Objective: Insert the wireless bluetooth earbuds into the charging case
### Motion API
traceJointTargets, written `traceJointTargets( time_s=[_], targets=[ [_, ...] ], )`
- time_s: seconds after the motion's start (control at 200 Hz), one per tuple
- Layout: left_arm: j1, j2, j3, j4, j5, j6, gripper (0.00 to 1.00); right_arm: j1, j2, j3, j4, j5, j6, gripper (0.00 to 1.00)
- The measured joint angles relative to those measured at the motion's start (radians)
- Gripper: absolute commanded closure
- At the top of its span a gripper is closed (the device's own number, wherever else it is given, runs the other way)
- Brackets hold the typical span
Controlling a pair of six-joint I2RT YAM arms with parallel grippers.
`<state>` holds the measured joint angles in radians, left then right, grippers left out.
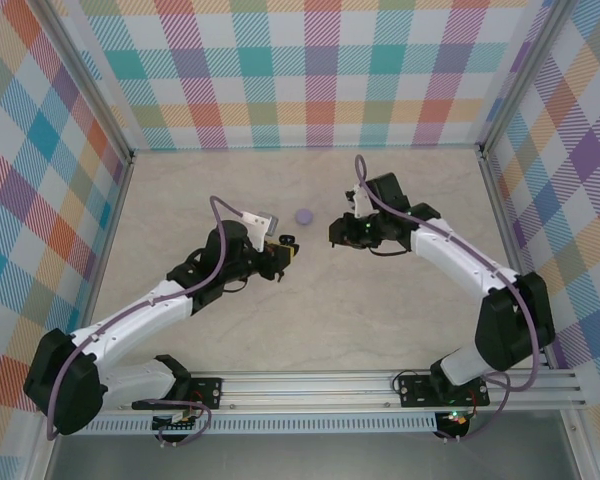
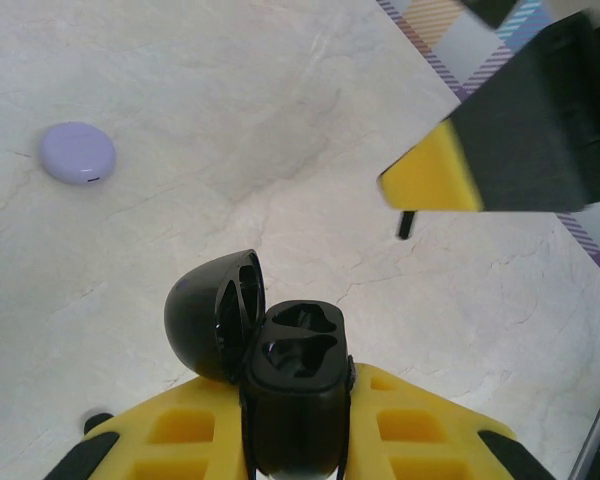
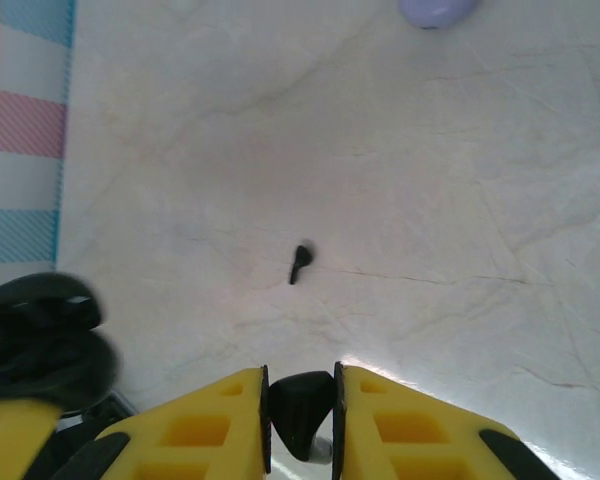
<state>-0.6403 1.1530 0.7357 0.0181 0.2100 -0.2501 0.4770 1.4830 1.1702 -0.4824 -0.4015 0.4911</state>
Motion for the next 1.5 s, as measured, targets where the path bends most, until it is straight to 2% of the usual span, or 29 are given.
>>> traceJointTargets(
  time_s=[0.305,0.59,1.035,1.5],
  targets=[
    [0.001,0.027,-0.098,0.233,0.061,0.024,0.9,0.0,-0.125,-0.013,0.11,-0.116,0.043,0.76],
    [0.001,0.029,-0.156,0.412,0.113,0.071,0.89,0.031,-0.138,-0.013,0.154,-0.139,0.062,0.76],
    [-0.006,-0.007,-0.158,0.459,0.164,0.113,0.89,0.101,-0.138,-0.013,0.2,-0.138,0.074,0.76],
    [-0.007,-0.027,-0.158,0.46,0.167,0.112,0.89,0.126,-0.13,-0.011,0.222,-0.111,0.075,0.77]
  ],
)
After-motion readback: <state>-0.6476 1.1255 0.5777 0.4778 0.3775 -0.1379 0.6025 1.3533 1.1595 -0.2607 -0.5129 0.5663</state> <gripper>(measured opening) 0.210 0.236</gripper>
